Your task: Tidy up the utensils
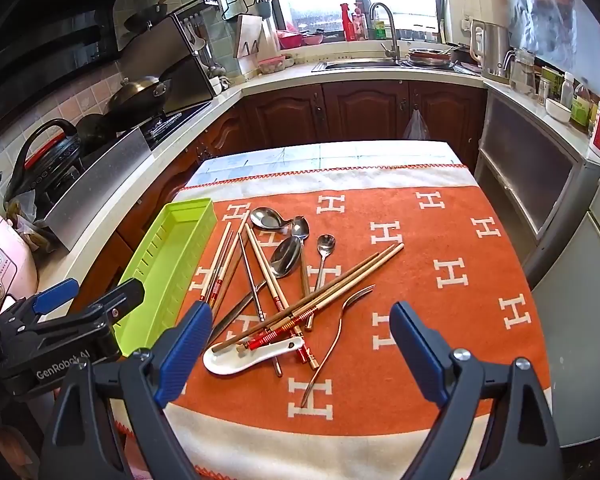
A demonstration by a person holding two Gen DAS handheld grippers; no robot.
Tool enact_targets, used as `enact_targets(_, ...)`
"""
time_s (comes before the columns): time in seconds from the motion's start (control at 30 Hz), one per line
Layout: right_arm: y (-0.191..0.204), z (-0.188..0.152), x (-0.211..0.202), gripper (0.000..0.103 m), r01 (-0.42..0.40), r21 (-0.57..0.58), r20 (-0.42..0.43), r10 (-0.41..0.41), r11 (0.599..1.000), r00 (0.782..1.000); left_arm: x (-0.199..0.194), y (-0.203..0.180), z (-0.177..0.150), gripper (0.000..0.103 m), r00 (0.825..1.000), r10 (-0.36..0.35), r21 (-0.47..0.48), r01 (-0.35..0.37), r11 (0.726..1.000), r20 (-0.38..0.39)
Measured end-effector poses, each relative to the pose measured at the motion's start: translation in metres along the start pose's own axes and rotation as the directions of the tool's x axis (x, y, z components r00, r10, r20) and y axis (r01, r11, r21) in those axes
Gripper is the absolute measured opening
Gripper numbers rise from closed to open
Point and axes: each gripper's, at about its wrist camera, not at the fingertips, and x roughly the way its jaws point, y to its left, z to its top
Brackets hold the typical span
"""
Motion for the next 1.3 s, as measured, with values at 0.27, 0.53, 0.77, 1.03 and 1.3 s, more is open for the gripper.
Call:
enact_targets(0.27,0.000,0.000,0.000,0.091,-0.001,0.000,0.001,0.001,1.000,1.000,-0.001,0.002,0.001,0.102,1.000,-0.013,-0.005,0.013,1.000,-0.003)
enact_targets(0.53,0.000,0.000,0.000,0.091,0.000,0.001,0.001,0.000,1.000,1.000,0.003,0.000,0.001,0.102,0.999,-0.023,-0.001,0.023,1.000,-0.026)
enact_targets(0.77,0.000,0.000,0.000,0.091,-0.001,0.000,0.002,0.001,1.000,1.000,0.005,0.001,0.001,0.102,1.000,-0.009,-0.002,0.009,1.000,-0.027)
enact_targets(1.03,0.000,0.000,0.001,0.091,-0.004,0.002,-0.001,0.004,1.000,1.000,0.006,-0.001,0.001,0.102,0.999,-0.001,0.004,0.002,1.000,-0.032)
enact_targets(1.3,0.001,-0.001,0.005,0.091,-0.010,0.008,-0.009,0.010,1.000,1.000,0.011,-0.004,0.001,0.102,0.999,0.016,0.011,-0.016,1.000,-0.040)
